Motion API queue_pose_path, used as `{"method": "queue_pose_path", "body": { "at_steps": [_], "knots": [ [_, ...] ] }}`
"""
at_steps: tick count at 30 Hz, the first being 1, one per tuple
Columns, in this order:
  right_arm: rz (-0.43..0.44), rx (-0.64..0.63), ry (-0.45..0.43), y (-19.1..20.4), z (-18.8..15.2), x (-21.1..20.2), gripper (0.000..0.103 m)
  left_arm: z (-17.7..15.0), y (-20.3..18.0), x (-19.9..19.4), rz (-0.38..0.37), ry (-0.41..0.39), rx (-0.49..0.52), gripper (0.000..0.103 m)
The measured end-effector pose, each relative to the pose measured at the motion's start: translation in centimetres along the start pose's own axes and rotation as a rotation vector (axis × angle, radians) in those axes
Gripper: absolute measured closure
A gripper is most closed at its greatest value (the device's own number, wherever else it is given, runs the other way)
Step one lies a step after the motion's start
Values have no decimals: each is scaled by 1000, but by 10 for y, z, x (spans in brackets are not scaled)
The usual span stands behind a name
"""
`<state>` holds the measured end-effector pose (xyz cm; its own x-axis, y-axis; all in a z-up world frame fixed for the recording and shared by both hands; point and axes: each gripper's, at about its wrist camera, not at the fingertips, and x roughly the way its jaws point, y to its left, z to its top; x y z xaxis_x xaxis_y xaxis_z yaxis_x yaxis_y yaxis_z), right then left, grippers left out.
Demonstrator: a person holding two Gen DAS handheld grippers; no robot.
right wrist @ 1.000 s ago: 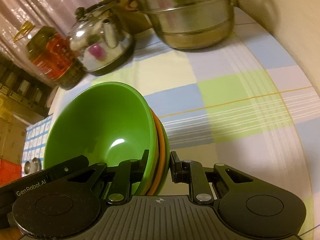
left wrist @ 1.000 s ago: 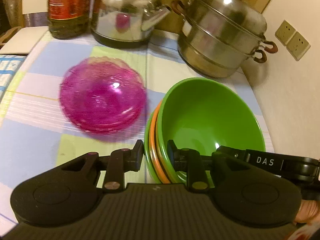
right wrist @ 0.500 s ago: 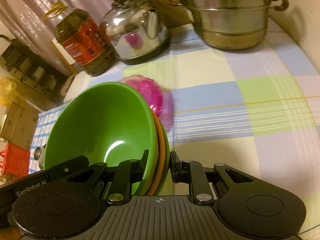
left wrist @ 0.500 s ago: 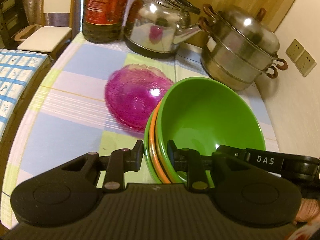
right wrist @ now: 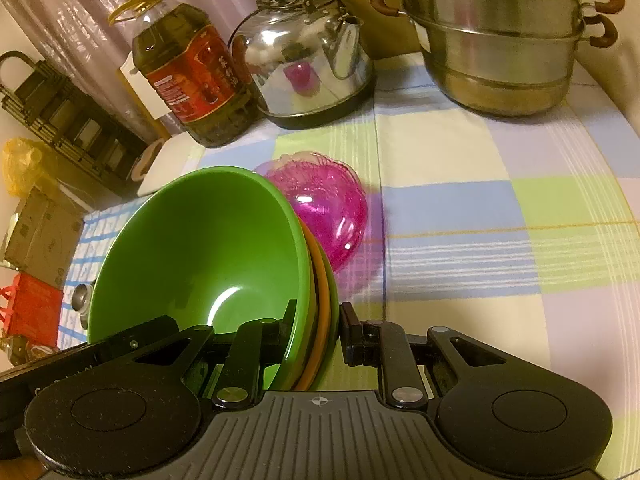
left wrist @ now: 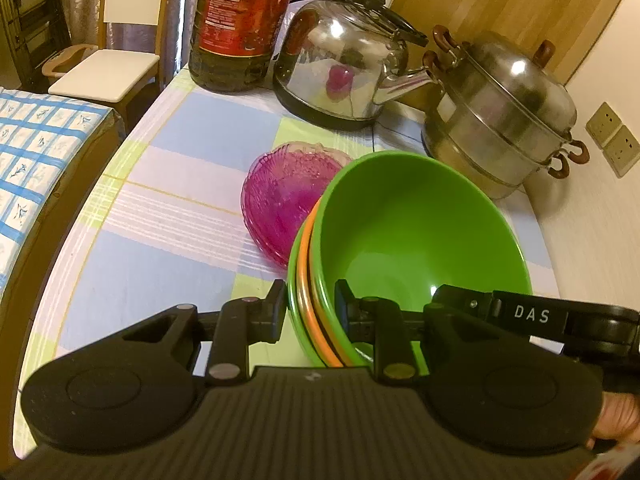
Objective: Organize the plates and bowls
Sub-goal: 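Lift the bowl stack with both grippers and carry it over the pink plates, then lower the bowl stack onto the pink plate stack with both grippers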
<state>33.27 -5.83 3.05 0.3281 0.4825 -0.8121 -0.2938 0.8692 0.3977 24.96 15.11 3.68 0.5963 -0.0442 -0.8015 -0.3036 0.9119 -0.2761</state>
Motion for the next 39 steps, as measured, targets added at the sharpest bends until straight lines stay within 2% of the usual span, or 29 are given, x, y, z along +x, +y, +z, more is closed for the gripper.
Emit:
{"method": "queue_pose_path", "body": {
  "at_steps": [22,30,39],
  "knots": [
    [10,9,-16,0,67,31,83,67,-3,38,-1,-23,15,81],
    [16,25,-2,-2,90,54,83,88,2,61,14,-14,13,81],
    [16,39,29,-10,101,88,83,94,10,93,26,10,4,81]
  ]
}}
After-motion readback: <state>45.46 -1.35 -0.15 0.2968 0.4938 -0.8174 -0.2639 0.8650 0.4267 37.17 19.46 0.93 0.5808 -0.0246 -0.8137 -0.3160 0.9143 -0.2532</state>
